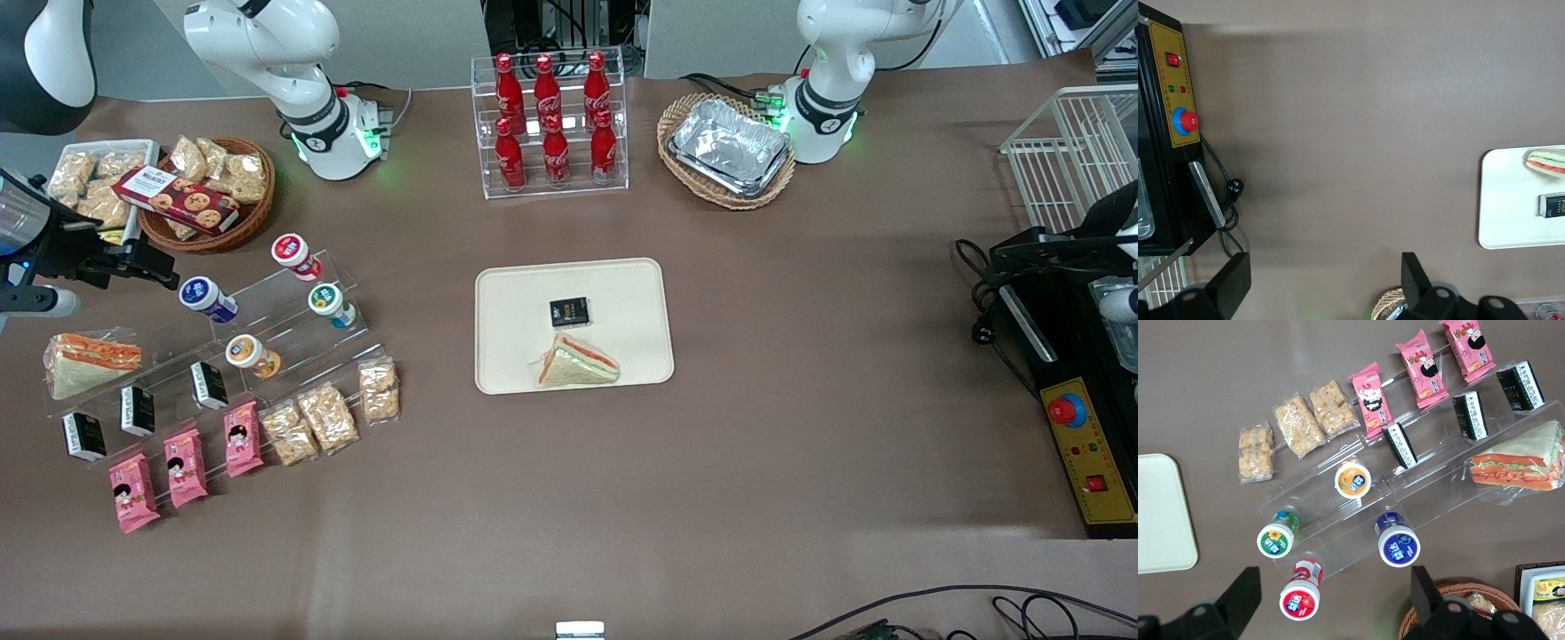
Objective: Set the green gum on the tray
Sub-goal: 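Move the right gripper from rest toward the gum bottles on the rack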
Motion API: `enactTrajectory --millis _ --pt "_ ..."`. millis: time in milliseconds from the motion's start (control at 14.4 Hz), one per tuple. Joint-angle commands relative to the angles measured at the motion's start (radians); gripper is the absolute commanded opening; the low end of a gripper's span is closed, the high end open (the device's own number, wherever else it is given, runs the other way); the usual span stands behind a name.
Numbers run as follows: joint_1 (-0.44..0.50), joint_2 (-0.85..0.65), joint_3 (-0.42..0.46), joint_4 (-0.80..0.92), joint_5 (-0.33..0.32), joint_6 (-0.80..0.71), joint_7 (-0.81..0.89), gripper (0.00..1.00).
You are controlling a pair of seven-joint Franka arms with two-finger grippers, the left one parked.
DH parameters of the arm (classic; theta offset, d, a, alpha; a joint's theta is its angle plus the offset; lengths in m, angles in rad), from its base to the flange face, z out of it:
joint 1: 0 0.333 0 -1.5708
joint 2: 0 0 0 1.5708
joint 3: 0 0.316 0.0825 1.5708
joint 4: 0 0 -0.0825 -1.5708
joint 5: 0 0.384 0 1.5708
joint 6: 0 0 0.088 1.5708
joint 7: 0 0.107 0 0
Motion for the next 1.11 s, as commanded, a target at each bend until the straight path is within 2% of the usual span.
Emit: enactTrajectory --millis 0,278,487,765,1043 --pt "0.005 0.003 0.0 0.017 0.021 -0.011 -0.014 1.0" --pt "0.055 -0.02 0.004 0.0 0.024 -0.038 -0.017 1.0" --pt "0.092 -0.094 0.015 -0.083 0.033 -0.04 -0.008 1.0" --pt "0.095 -0.194 0.102 -0.178 0.044 -0.042 0.066 1.0" --pt "0.095 -0.231 0.11 -0.213 0.071 -0.037 0.09 1.0"
